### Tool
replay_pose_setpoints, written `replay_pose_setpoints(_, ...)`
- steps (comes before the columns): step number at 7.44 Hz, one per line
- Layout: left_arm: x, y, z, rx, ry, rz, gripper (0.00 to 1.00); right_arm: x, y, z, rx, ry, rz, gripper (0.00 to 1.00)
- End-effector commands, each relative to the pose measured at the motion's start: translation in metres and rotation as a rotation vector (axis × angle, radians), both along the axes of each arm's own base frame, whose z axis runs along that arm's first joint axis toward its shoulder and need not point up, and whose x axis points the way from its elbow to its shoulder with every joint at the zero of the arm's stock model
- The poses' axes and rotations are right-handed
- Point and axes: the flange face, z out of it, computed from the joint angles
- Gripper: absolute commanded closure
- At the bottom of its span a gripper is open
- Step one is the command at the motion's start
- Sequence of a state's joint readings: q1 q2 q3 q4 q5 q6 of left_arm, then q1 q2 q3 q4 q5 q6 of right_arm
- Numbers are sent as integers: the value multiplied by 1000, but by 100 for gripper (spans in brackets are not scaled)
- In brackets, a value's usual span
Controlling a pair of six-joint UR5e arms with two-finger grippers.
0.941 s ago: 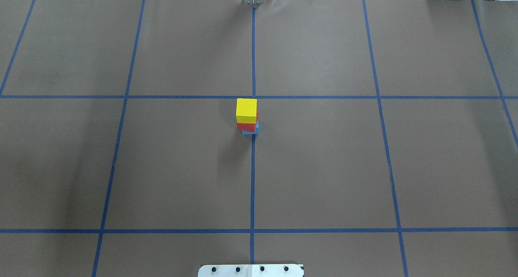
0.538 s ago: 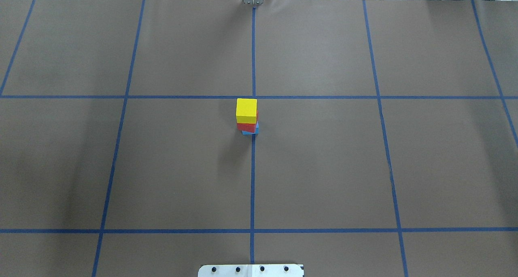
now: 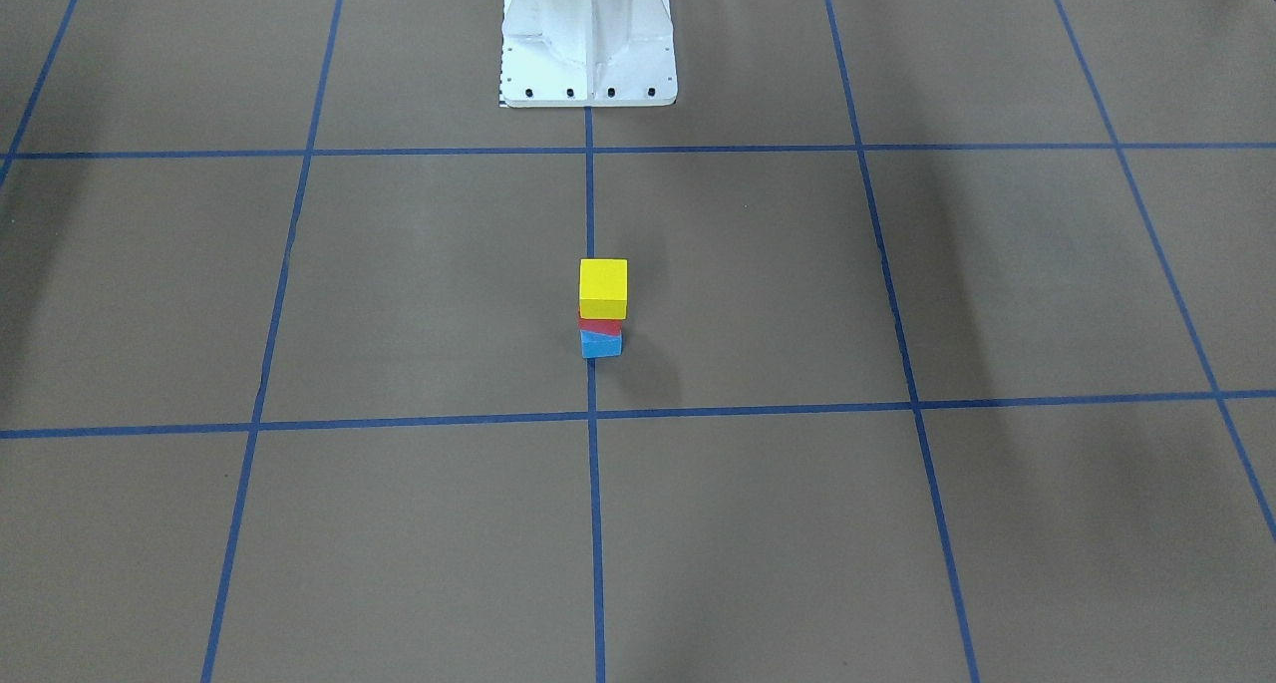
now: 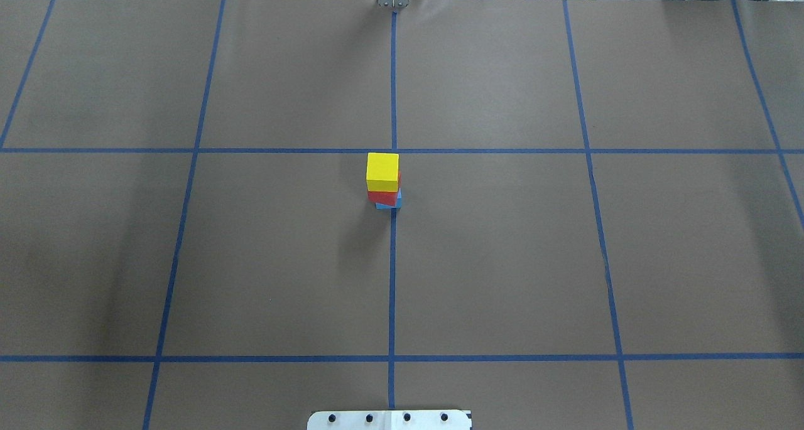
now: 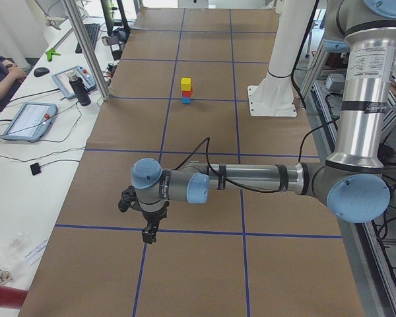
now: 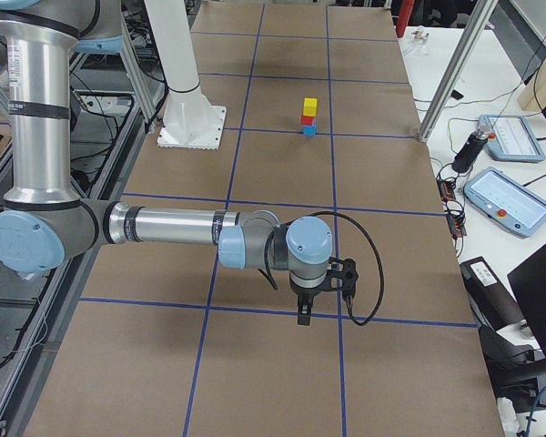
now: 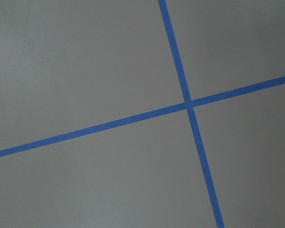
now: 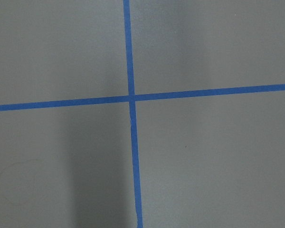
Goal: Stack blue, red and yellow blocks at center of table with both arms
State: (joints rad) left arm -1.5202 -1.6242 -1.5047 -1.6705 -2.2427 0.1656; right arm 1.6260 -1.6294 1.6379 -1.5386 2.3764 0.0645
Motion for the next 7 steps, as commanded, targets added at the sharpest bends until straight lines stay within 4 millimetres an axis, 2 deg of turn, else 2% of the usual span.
replay_pose_setpoints(1, 0, 0, -1, 2, 0, 0, 0, 0, 0, 0, -1, 0, 0, 0)
replay_pose_setpoints(7, 0, 0, -2, 3, 0, -1, 0, 0, -3, -3, 17, 2, -8, 0)
